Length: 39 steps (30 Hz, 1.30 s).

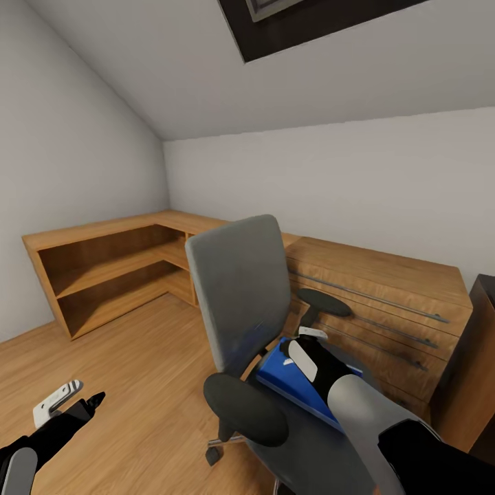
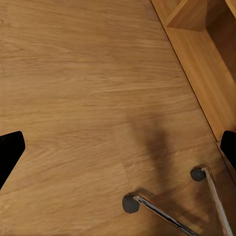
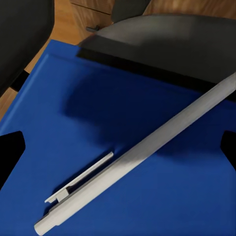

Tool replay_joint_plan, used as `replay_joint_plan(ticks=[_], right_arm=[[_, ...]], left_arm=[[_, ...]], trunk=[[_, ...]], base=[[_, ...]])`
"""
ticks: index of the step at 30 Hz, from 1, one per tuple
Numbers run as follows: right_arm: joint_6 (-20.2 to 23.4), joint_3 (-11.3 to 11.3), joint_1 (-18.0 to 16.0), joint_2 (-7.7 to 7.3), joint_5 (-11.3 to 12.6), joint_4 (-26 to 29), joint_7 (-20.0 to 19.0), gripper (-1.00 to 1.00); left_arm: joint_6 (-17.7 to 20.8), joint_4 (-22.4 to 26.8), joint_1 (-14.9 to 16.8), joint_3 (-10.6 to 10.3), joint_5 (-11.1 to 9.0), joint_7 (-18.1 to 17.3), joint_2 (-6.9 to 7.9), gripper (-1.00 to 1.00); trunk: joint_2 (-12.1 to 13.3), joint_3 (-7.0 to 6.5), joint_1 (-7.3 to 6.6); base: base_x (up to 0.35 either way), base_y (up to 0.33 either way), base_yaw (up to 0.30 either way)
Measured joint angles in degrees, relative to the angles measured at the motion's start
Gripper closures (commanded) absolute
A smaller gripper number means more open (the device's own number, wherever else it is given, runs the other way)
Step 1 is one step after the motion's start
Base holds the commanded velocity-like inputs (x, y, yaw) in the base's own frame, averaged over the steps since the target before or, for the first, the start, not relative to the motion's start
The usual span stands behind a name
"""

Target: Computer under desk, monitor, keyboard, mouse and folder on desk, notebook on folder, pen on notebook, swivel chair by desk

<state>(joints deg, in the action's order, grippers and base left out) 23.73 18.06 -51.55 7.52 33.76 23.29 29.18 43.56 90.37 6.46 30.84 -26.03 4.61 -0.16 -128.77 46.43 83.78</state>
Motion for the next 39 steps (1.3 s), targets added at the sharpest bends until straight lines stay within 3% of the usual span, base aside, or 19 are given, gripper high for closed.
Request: replay_joint_plan(ticks=[11, 20, 39], right_arm=[[0.1, 0.2, 0.2, 0.15, -0.3, 0.5, 0.3, -1.00], [-0.7, 0.2, -0.6, -0.93, -0.2, -1.7, -0.5, -1.00], [-0.7, 0.2, -0.6, -0.71, -0.1, -1.6, -0.4, -1.00]], left_arm=[[0.2, 2.0, 0.0, 1.6, 0.0, 0.0, -1.20, -1.00], [0.3, 2.3, 0.0, 3.5, 0.0, 0.0, -1.64, -1.00], [0.3, 2.3, 0.0, 3.6, 0.0, 0.0, -1.65, -1.00]], trunk=[[0.0, 0.00, 0.00], [0.0, 0.00, 0.00], [0.0, 0.00, 0.00]], base=[[0.000, 0.000, 0.000], [0.000, 0.000, 0.000], [0.000, 0.000, 0.000]])
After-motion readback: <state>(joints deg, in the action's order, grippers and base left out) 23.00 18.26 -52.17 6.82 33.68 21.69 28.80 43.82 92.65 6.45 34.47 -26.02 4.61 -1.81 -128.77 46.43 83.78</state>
